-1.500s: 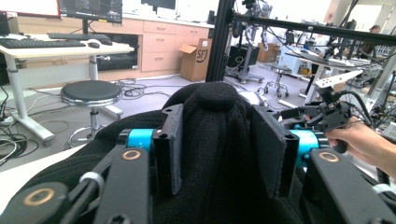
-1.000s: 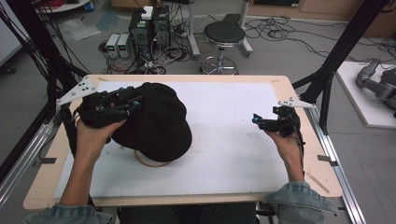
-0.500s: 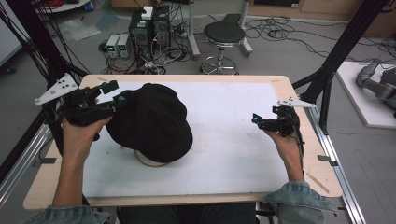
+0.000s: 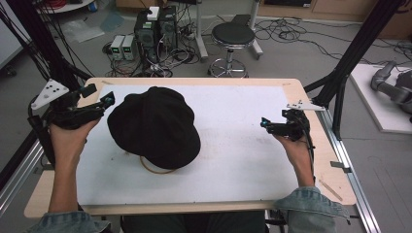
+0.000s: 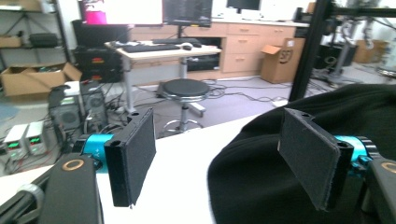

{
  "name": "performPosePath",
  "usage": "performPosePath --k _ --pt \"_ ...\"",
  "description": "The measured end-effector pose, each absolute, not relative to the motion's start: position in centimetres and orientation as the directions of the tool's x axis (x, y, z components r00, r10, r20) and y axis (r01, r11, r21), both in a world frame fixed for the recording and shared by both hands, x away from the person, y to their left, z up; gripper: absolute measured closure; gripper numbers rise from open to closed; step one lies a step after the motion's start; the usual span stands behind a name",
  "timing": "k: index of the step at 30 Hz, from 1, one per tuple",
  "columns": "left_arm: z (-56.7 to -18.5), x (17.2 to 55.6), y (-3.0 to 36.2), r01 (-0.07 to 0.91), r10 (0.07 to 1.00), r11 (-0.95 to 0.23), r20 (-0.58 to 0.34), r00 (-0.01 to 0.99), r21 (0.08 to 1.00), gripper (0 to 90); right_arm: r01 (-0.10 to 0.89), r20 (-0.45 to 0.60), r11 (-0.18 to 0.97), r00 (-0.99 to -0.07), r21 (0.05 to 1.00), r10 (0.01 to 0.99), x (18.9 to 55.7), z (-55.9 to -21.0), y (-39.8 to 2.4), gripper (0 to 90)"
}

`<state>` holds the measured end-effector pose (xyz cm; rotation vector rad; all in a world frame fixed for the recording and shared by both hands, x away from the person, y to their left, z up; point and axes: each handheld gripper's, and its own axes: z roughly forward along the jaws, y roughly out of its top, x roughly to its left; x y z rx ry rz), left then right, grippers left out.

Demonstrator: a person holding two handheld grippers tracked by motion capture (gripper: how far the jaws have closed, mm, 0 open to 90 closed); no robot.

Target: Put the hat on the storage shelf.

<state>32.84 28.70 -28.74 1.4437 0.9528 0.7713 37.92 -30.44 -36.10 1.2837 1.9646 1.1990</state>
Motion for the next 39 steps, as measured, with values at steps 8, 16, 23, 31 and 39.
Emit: performPosePath --k 8,16,23,31,39 --pt "-31.0 34.3 30.2 0.168 0.931 0.009 -0.069 0.358 0.986 25.9 0.461 0.054 0.17 -0.433 0.871 0.9 38.0 -36.1 -30.3 9.7" --pt "-32.8 35.2 30.8 0.206 0.939 0.013 -0.083 0.335 0.978 24.9 0.461 0.056 0.167 -0.433 0.872 0.899 38.0 -36.2 -30.2 9.8" --pt "-32.9 35.2 31.1 0.195 0.941 0.03 -0.094 0.325 0.98 24.9 0.465 0.055 0.173 -0.436 0.868 0.898 38.0 -36.2 -30.1 9.7" --pt "-32.9 35.2 31.0 0.198 0.942 0.023 -0.088 0.323 0.98 24.9 0.462 0.056 0.17 -0.436 0.87 0.898 38.0 -36.2 -30.1 9.8" --pt "-32.9 35.2 31.1 0.199 0.943 0.029 -0.092 0.32 0.98 24.9 0.464 0.06 0.164 -0.432 0.871 0.9 37.9 -36.1 -30.1 9.8"
